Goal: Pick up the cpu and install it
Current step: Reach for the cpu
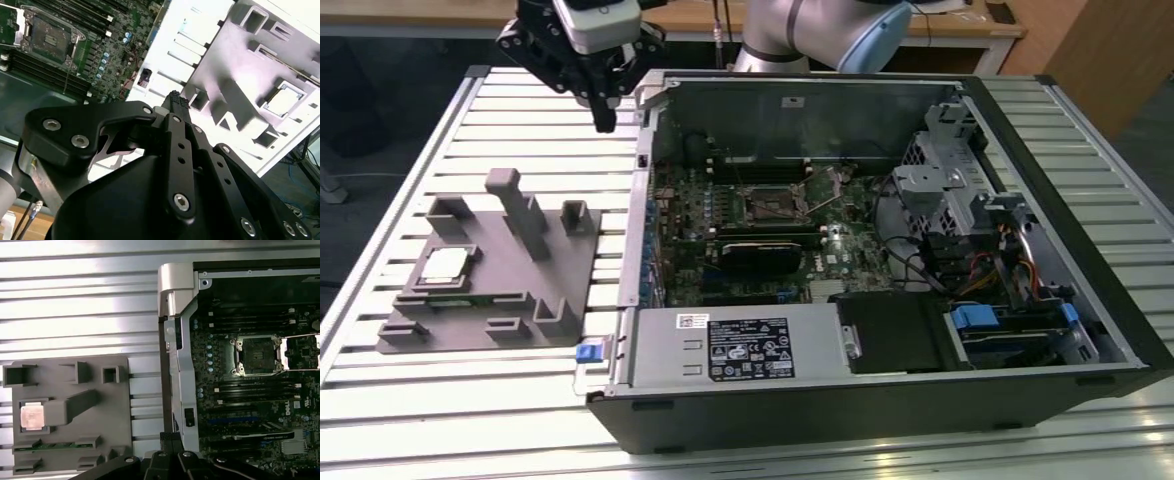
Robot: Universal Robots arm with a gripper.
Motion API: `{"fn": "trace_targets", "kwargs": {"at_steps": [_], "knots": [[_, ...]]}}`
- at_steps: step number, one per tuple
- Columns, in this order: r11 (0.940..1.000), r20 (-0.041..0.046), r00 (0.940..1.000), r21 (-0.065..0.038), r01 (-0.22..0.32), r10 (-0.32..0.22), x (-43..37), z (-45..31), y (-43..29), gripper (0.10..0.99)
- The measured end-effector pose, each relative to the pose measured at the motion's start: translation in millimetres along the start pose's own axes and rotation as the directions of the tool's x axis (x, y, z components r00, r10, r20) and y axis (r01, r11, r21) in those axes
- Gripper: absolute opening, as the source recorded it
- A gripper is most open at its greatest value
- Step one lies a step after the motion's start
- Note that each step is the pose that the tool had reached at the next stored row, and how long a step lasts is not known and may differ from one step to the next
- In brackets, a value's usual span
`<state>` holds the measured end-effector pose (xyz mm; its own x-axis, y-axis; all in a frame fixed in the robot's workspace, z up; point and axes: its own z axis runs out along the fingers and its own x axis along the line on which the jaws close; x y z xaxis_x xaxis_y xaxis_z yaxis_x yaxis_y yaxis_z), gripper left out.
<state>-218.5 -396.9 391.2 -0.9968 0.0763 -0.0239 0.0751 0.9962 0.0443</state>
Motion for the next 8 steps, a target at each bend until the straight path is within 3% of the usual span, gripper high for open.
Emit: {"fn": "trace_targets", "kwargs": {"at_steps": [8], "knots": [[1.0000, 0.0001, 1.0000, 0.000, 0.000, 0.000, 11.5, 0.2, -0.4, 0.106]]}}
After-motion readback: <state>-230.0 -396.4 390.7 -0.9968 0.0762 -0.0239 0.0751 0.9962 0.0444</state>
